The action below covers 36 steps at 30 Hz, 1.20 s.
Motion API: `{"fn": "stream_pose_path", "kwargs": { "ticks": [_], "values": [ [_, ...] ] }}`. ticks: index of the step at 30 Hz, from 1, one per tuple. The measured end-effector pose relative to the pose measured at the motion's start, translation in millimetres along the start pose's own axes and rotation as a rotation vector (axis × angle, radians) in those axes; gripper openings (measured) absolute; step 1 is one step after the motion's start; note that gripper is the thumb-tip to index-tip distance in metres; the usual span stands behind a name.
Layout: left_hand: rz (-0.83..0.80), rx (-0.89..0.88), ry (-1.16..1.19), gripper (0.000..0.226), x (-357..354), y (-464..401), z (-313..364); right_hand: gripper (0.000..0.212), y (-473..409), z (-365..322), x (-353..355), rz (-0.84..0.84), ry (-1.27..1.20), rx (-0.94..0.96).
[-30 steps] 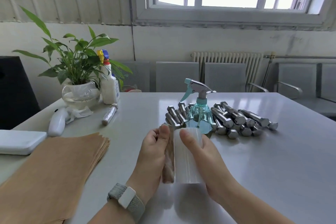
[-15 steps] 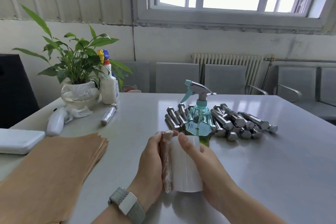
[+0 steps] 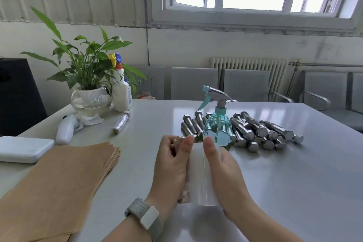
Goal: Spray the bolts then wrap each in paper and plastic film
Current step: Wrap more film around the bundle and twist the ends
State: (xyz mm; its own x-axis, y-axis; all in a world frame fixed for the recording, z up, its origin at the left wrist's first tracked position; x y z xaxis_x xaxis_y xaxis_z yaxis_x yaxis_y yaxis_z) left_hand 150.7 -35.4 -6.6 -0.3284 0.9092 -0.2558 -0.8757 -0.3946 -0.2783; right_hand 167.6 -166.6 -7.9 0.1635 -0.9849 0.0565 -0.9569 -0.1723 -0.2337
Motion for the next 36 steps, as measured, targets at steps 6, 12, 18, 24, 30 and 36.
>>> {"fn": "stream_pose_path", "kwargs": {
  "ticks": [6, 12, 18, 24, 30, 36],
  "values": [
    [-0.157, 0.313, 0.379, 0.055, -18.7, 12.5, -15.8, 0.068, 3.4, -3.2, 6.1, 0.141, 0.258, -0.009],
    [-0.105, 0.259, 0.230, 0.047, -11.7, 1.8, -16.7, 0.076, 1.7, 11.3, 2.4, 0.048, -0.116, -0.169],
    [-0.087, 0.189, 0.096, 0.054, 4.7, -8.2, -12.6, 0.063, 3.7, 12.6, -3.5, -0.188, -0.296, -0.230],
    [-0.052, 0.075, -0.108, 0.053, 5.1, -11.0, -5.6, 0.061, 2.7, 6.7, -5.4, -0.053, -0.186, -0.055],
    [-0.077, 0.267, 0.224, 0.034, -1.9, 0.1, -18.8, 0.058, 4.6, 3.0, -4.3, 0.080, -0.037, 0.088],
    [-0.192, 0.455, 0.496, 0.047, -14.1, 3.7, -20.7, 0.050, 3.3, 4.2, 2.0, 0.131, 0.161, 0.034]
  ]
}}
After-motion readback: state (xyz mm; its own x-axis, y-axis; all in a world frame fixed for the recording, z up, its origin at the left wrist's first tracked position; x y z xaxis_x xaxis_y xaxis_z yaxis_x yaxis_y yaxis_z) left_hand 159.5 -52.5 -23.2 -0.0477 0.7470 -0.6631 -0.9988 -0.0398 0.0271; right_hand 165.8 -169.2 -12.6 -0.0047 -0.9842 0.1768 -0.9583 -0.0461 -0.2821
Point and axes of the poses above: each hand's wrist, its own y-axis away from the middle knuckle, its own x-axis out of the back of the hand, z = x × y, the point moved 6 cm from there along -y, towards the middle knuckle, and after that the axes turned 3 degrees about x, right-handed, at the moved point
